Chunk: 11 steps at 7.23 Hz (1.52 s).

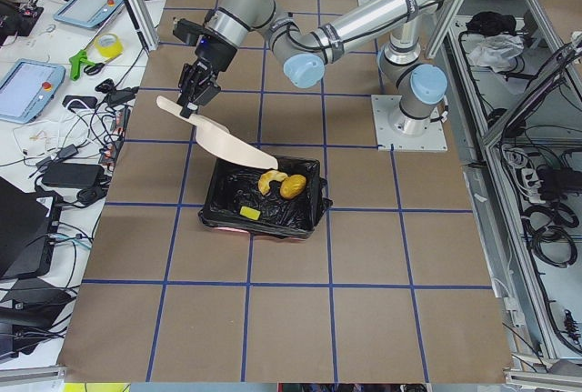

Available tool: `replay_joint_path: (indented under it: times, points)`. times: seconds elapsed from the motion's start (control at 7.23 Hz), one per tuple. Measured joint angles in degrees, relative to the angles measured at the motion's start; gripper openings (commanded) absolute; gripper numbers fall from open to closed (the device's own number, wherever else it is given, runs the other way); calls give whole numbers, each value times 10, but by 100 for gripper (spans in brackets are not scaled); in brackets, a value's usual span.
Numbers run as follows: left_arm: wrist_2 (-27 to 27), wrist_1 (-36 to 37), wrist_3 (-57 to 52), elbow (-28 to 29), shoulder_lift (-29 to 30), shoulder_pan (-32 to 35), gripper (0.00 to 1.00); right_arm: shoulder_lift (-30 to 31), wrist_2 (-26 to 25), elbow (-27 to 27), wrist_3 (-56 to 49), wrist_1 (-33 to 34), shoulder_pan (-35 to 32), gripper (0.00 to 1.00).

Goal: Sweep and dump trash into bin
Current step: 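Bring the dustpan back down onto the table with the left gripper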

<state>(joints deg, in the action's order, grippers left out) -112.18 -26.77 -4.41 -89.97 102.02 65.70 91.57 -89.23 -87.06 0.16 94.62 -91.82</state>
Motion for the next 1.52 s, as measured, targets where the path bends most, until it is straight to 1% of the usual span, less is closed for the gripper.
replay_joint_path:
  times: [0.14,0.41,0.69,0.83,0.97,1.24,1.52]
  points:
    - [-8,-44,41,0,-11,16,0,2,0,0,0,-1,0,100]
    - [-4,-124,125,-1,-26,37,0,3,-1,0,0,-4,0,100]
    - [1,-196,252,-7,-30,67,0,4,-1,0,0,-5,1,100]
    - [10,-232,333,-10,-27,84,0,4,-1,0,0,-5,1,100]
    - [25,-262,412,-12,-22,99,0,4,-2,0,0,-5,1,100]
    - [76,-303,531,-13,-13,110,0,4,-2,0,0,-5,1,100]
    - [126,-314,612,-13,14,111,0,4,-2,0,0,-5,1,100]
